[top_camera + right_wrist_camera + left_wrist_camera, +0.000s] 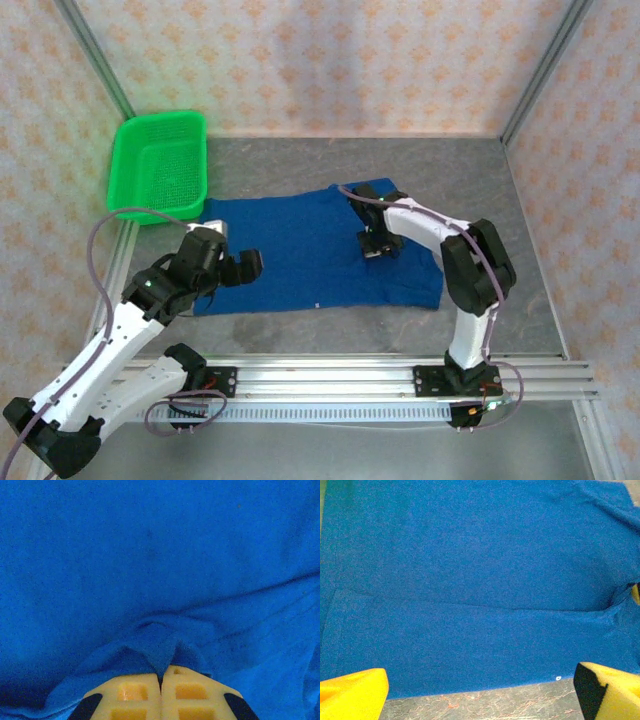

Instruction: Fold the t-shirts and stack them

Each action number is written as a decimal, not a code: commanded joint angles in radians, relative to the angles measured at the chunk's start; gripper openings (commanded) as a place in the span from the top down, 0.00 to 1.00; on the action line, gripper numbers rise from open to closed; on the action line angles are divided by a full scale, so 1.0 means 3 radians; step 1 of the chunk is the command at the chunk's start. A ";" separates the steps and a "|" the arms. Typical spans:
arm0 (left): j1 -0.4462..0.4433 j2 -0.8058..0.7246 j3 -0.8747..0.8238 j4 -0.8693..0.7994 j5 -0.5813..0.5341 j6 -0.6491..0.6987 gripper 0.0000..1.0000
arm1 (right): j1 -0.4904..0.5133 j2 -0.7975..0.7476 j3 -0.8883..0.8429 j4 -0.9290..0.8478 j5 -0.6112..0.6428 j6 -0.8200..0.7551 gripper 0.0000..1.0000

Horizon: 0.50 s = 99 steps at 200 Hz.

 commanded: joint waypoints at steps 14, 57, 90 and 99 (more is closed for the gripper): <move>-0.0027 -0.0002 -0.0176 -0.0024 -0.0069 -0.0130 0.04 | 0.0023 0.0212 0.0345 -0.0078 0.0210 -0.0074 0.94; -0.0027 0.0094 -0.0379 -0.0012 -0.0110 -0.0319 0.03 | 0.0022 0.0471 0.0649 -0.0047 0.0236 0.0069 0.63; -0.0022 0.0196 -0.0446 0.0048 -0.0141 -0.0437 0.03 | 0.0022 0.0130 0.0585 0.0115 0.0198 0.0371 0.47; -0.0017 0.0233 -0.0448 0.0057 -0.0170 -0.0460 0.03 | 0.0023 -0.0036 0.0490 0.0146 0.0152 0.0440 0.45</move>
